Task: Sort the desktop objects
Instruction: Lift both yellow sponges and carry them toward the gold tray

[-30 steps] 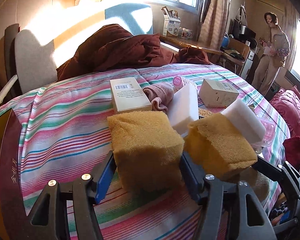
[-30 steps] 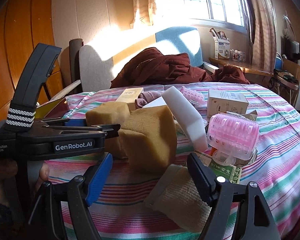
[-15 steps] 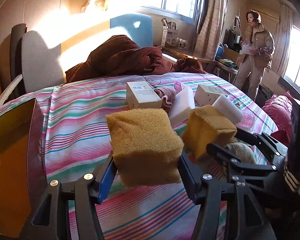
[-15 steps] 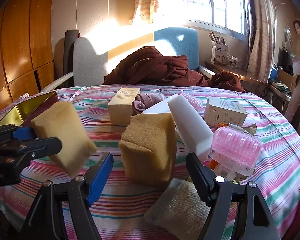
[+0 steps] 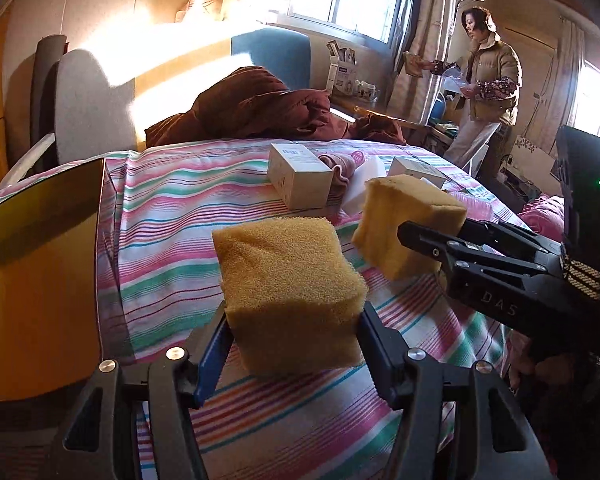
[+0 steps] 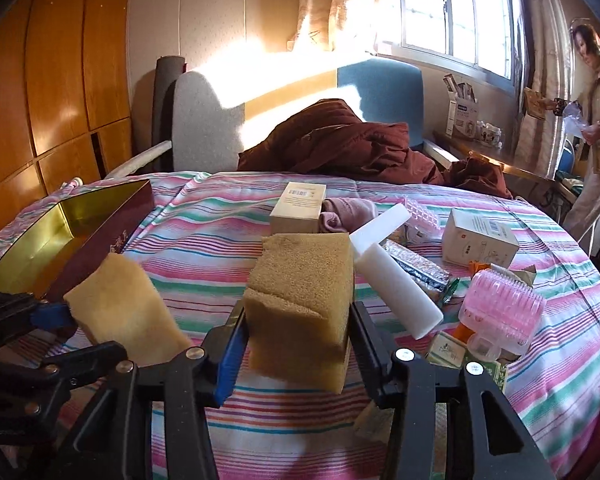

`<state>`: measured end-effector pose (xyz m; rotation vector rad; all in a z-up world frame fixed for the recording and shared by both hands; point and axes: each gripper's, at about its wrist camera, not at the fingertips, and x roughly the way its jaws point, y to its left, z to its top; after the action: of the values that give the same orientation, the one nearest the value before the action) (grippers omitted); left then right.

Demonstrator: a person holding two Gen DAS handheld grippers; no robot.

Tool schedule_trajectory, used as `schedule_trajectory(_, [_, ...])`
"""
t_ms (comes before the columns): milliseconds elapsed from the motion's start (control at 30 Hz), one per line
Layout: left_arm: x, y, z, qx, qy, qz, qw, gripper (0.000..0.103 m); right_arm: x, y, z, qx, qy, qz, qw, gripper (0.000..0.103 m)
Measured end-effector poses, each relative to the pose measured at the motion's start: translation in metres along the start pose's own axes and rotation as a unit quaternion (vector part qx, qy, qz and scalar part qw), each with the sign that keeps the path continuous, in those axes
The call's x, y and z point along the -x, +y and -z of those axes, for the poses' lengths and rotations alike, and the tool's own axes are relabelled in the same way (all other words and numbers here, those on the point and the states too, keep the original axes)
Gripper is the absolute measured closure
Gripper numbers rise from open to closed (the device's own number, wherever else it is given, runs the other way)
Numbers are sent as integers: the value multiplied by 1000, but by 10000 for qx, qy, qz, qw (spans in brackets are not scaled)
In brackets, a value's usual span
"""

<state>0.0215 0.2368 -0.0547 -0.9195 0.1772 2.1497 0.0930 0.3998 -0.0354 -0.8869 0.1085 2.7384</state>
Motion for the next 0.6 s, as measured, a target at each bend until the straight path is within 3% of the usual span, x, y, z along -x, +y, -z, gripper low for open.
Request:
schedule_trajectory(367, [-5,9,8,298,78,266,9992,33,4,2,26,-150,146,-185,9996,43])
schedule_trajectory(600, [-10,-5,5,-215,84,-61,9997,33,-2,0,29,-301,79,-238,9992,34])
